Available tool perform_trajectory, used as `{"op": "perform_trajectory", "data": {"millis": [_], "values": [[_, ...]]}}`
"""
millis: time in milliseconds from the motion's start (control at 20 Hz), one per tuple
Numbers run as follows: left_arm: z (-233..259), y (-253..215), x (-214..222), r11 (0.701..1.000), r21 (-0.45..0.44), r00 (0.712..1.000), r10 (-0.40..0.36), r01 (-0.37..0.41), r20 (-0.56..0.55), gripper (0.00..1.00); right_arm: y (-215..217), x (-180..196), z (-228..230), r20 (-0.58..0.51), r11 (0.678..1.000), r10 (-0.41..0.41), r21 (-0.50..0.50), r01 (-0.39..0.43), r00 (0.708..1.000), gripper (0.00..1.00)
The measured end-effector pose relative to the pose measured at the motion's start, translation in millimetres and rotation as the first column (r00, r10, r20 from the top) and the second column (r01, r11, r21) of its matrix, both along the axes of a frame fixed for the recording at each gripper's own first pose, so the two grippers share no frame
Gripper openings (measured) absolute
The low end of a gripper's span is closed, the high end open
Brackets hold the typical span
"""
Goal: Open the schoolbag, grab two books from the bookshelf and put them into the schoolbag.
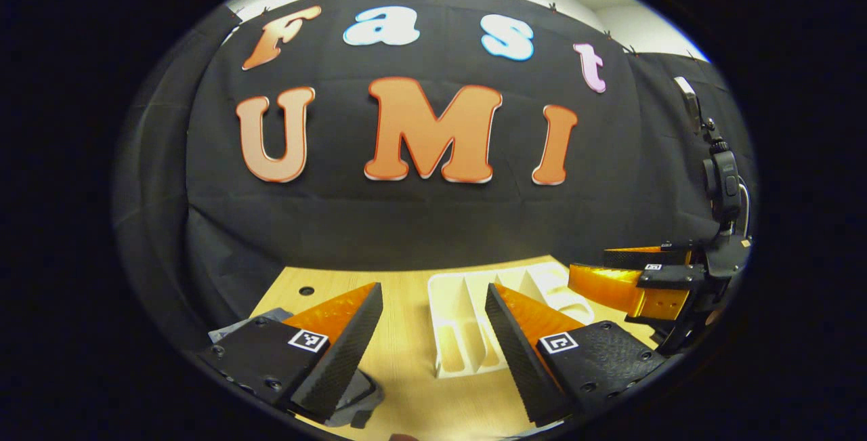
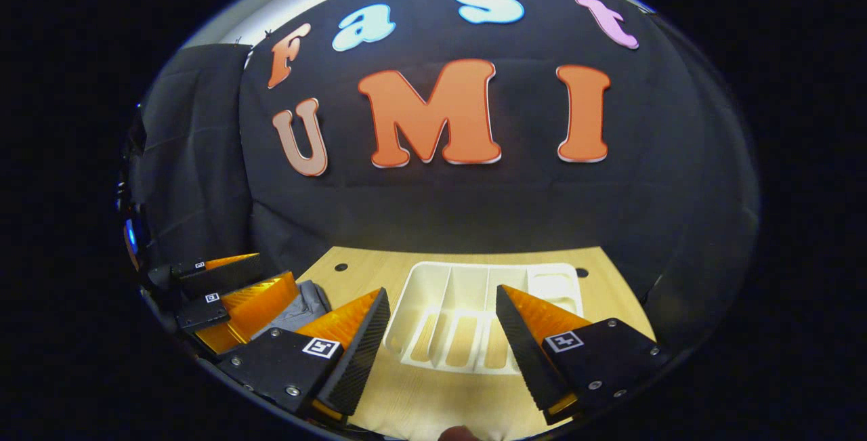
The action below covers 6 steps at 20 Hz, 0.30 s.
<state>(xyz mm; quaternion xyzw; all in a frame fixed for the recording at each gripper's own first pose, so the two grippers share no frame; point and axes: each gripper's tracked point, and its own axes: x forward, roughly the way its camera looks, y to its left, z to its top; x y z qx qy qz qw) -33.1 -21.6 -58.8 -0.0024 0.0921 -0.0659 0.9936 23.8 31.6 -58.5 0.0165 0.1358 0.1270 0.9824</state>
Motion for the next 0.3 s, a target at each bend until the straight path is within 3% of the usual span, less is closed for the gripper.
{"op": "perform_trajectory", "data": {"millis": [300], "values": [[44, -21, 0, 0.998, -0.039, 0.984, 0.047, -0.041, 0.173, 0.97, -35, -5, 47, 0.174, 0.999, -0.041, -0.024, 0.046, 0.984, 0.94]]}}
